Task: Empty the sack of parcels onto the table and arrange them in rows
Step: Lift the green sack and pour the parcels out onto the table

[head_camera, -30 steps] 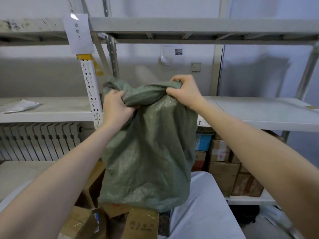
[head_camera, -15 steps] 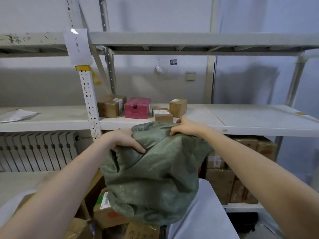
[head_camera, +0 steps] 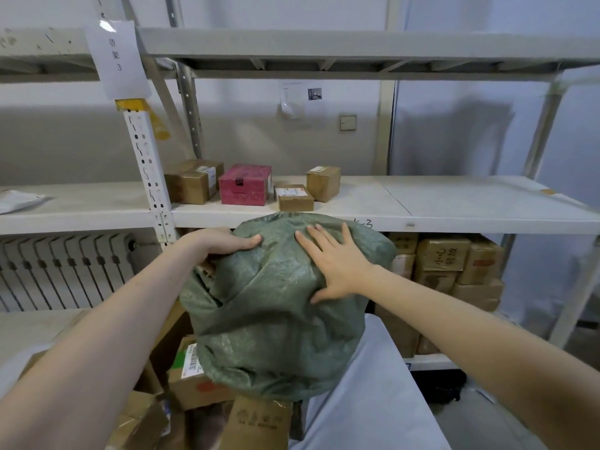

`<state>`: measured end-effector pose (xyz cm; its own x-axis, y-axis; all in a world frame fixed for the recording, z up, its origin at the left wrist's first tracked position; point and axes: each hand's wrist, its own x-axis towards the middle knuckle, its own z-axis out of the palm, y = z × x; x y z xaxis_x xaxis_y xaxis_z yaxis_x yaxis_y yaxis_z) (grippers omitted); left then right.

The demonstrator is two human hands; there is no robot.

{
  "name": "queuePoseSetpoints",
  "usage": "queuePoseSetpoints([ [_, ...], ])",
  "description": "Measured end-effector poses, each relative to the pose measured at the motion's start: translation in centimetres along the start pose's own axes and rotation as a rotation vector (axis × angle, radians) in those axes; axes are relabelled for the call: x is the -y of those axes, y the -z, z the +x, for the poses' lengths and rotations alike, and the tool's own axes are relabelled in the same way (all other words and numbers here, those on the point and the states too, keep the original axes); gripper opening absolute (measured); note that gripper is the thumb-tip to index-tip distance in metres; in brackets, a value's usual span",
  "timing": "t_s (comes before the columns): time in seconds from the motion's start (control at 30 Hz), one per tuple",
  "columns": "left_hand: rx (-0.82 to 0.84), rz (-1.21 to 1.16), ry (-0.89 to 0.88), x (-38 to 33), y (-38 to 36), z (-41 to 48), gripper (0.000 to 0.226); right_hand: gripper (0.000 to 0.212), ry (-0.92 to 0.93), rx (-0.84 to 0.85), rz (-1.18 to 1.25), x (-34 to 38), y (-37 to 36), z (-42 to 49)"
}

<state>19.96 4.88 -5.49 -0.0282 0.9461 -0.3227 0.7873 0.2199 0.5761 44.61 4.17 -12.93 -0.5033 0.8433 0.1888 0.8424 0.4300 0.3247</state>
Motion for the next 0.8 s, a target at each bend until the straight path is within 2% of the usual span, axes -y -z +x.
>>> queuePoseSetpoints([
  [0.1,-0.018,0.061,-0.025,0.2,-0.6,0.5,0.089,0.092,-0.006,-0.056,0.034,0.3,-0.2,1.6],
  [0.23,-0.471,0.282,-0.292,0.6,-2.2,0.0,0.098,0.045,-0.049,-0.130,0.137,0.4,-0.4,2.9],
  [0.27,-0.511,0.354,-0.363,0.7,-2.6,-0.3,0.107,0.038,-0.084,-0.149,0.177,0.3,-0.7,3.1],
  [0.37,-0.384,0.676,-0.395,1.4,-3.6,-0.6,0.134,0.026,-0.179,-0.150,0.396,0.1,-0.9,3.8],
  [0.4,-0.356,0.722,-0.369,1.8,-4.1,-0.3,0.140,0.023,-0.177,-0.112,0.476,0.1,-0.9,4.0],
  [0.47,-0.400,0.662,-0.363,2.5,-4.8,0.5,0.144,0.019,-0.139,-0.029,0.621,0.3,-0.6,4.5],
  [0.53,-0.462,0.541,-0.392,2.3,-5.0,1.4,0.133,0.018,-0.144,0.000,0.767,0.5,-0.1,4.6],
  [0.57,-0.462,0.510,-0.396,2.1,-4.9,1.7,0.120,0.018,-0.163,-0.010,0.834,0.5,0.0,4.4],
  [0.63,-0.435,0.510,-0.379,1.3,-4.8,2.1,0.078,0.019,-0.182,-0.036,0.906,0.1,0.2,3.9],
  [0.67,-0.413,0.512,-0.358,1.0,-4.9,2.3,0.059,0.027,-0.171,-0.050,0.906,-0.2,0.2,3.6],
  [0.73,-0.352,0.497,-0.312,0.4,-4.8,2.6,0.041,0.061,-0.157,-0.087,0.848,-1.0,0.5,3.1],
  [0.8,-0.276,0.468,-0.277,-0.2,-4.4,3.3,0.039,0.101,-0.219,-0.098,0.699,-2.1,1.1,3.1],
])
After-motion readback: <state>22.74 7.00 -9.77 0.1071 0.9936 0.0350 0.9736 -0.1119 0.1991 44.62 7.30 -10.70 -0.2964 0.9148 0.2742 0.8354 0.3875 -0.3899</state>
